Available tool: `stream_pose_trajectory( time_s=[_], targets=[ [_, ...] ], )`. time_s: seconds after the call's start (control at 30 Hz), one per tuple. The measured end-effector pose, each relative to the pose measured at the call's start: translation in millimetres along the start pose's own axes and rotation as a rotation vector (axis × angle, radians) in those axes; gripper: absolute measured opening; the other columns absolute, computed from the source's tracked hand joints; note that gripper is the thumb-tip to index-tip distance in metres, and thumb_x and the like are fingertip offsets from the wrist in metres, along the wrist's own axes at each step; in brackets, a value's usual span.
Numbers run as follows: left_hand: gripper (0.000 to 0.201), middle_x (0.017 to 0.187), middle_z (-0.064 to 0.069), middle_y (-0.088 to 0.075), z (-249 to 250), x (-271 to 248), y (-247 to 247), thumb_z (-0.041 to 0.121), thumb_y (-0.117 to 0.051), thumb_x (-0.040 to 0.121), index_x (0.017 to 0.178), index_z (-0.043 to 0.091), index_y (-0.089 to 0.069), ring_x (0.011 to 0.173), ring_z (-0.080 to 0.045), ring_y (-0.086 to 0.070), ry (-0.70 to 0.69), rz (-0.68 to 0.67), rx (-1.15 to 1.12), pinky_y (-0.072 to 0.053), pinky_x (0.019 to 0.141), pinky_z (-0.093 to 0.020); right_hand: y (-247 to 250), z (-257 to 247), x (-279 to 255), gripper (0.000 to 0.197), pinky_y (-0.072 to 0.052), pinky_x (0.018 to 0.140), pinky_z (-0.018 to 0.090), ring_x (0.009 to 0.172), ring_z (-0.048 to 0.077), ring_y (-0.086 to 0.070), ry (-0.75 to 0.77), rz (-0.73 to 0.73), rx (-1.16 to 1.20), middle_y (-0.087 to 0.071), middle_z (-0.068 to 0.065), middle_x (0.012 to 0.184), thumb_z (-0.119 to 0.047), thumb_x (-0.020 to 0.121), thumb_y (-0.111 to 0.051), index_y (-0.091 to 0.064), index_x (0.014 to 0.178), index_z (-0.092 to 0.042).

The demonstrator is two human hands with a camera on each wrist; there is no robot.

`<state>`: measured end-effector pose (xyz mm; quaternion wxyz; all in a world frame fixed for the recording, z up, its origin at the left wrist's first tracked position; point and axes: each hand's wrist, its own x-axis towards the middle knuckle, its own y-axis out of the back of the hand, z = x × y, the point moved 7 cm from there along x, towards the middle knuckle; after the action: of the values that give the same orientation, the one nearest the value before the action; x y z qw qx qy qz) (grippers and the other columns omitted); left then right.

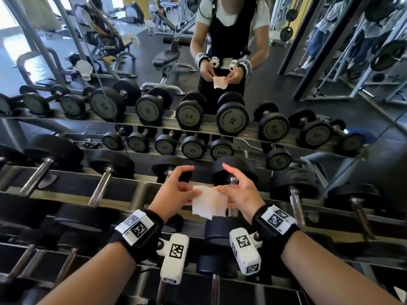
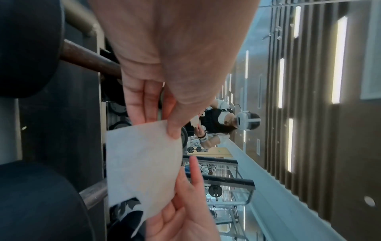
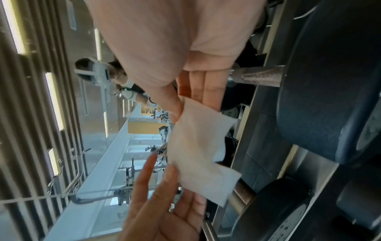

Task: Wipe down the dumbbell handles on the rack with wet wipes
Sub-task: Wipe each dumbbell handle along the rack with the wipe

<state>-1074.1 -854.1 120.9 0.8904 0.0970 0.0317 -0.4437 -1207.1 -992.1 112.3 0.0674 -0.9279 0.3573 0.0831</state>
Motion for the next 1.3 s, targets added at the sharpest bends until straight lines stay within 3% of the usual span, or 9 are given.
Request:
stream_pose_trajectory(
  time_s=[0.13, 0.37, 0.53, 0.7, 0.83, 0.97, 1.03, 1.13, 1.3],
  targets=[
    [0.039, 0.079, 0.003, -0.066, 10.3, 2.1, -5.6, 0.011, -0.085, 0.072, 0.104, 0.028, -0.070, 0.067, 0.003, -0.058, -0.115, 0.072, 0.358, -0.044, 0.064, -0.006, -2.4, -7.3, -0.9, 0.028, -0.055, 0.072, 0.020, 0.097, 0.018, -0.070, 0.104, -0.076, -0.126, -0.075, 0.006, 0.101, -0.002, 0.091, -0.064, -0.071, 0.107, -0.024],
    [0.015, 0.076, -0.002, -0.069, 1.4, 7.9, -8.5, 0.027, -0.086, 0.071, 0.073, 0.021, -0.073, 0.068, -0.012, -0.060, -0.103, 0.119, 0.427, -0.045, 0.062, -0.014, 0.6, -4.0, -1.0, 0.037, -0.053, 0.083, 0.026, 0.093, 0.013, -0.064, 0.179, -0.148, -0.586, -0.064, -0.005, 0.100, -0.026, 0.073, -0.083, -0.067, 0.106, -0.026],
    [0.025, 0.078, 0.004, -0.067, -17.1, 16.0, -18.4, 0.038, -0.085, 0.072, 0.071, 0.017, -0.071, 0.069, -0.009, -0.060, -0.040, 0.069, 0.323, -0.048, 0.067, -0.024, 13.0, 1.3, 11.1, 0.019, -0.038, 0.076, 0.013, 0.086, 0.008, -0.050, 0.205, -0.148, -0.716, -0.043, -0.009, 0.094, -0.025, 0.074, -0.084, -0.071, 0.086, -0.019],
    [0.035, 0.075, -0.016, -0.065, -31.8, 18.6, -33.3, 0.037, -0.079, 0.079, 0.080, 0.004, -0.069, 0.066, -0.012, -0.054, -0.014, 0.066, 0.213, -0.051, 0.071, -0.040, 27.0, 7.3, 20.3, 0.012, -0.050, 0.084, 0.037, 0.089, 0.019, -0.063, 0.109, -0.295, -0.544, -0.067, 0.005, 0.096, -0.018, 0.083, -0.076, -0.069, 0.093, -0.017],
    [0.022, 0.072, 0.000, -0.064, -52.1, 17.4, -41.5, 0.030, -0.081, 0.079, 0.095, 0.020, -0.068, 0.065, -0.009, -0.058, 0.033, 0.171, 0.118, -0.055, 0.070, -0.037, 35.9, 13.4, 35.4, 0.012, -0.046, 0.074, 0.033, 0.078, 0.014, -0.057, 0.125, -0.391, -0.647, -0.062, 0.000, 0.084, -0.013, 0.089, -0.068, -0.061, 0.091, -0.022],
    [0.028, 0.091, 0.002, -0.072, -91.7, 4.1, -46.4, 0.038, -0.080, 0.079, 0.101, 0.026, -0.067, 0.081, -0.015, -0.067, 0.152, 0.175, 0.120, -0.059, 0.074, -0.035, 57.6, 19.1, 58.7, 0.036, -0.045, 0.095, 0.016, 0.108, 0.008, -0.062, 0.151, -0.462, -0.850, -0.068, -0.006, 0.118, -0.010, 0.094, -0.059, -0.065, 0.126, -0.026],
    [0.034, 0.094, 0.005, -0.071, -111.0, -3.8, -50.9, 0.044, -0.081, 0.075, 0.101, 0.027, -0.067, 0.084, -0.012, -0.066, 0.214, 0.167, 0.119, -0.056, 0.077, -0.030, 62.7, 12.3, 71.9, 0.037, -0.039, 0.093, 0.005, 0.112, 0.002, -0.060, 0.230, -0.461, -0.958, -0.066, -0.014, 0.119, -0.010, 0.095, -0.058, -0.067, 0.124, -0.031],
    [0.048, 0.099, 0.013, -0.069, -127.4, -9.9, -58.4, 0.055, -0.082, 0.067, 0.106, 0.030, -0.066, 0.091, -0.003, -0.064, 0.287, 0.148, 0.163, -0.049, 0.080, -0.019, 48.4, 0.4, 89.6, 0.033, -0.044, 0.096, 0.013, 0.109, 0.002, -0.063, 0.410, -0.512, -1.063, -0.070, -0.012, 0.118, -0.012, 0.093, -0.061, -0.070, 0.119, -0.029],
    [0.051, 0.098, 0.011, -0.069, -136.6, -7.9, -63.2, 0.054, -0.086, 0.061, 0.101, 0.028, -0.068, 0.089, -0.006, -0.065, 0.356, 0.148, 0.149, -0.054, 0.087, -0.028, 21.3, 26.7, 100.6, 0.041, -0.031, 0.113, 0.022, 0.131, 0.012, -0.051, 0.494, -0.771, -1.412, -0.059, -0.005, 0.138, -0.004, 0.094, -0.051, -0.065, 0.129, -0.021]
  ],
)
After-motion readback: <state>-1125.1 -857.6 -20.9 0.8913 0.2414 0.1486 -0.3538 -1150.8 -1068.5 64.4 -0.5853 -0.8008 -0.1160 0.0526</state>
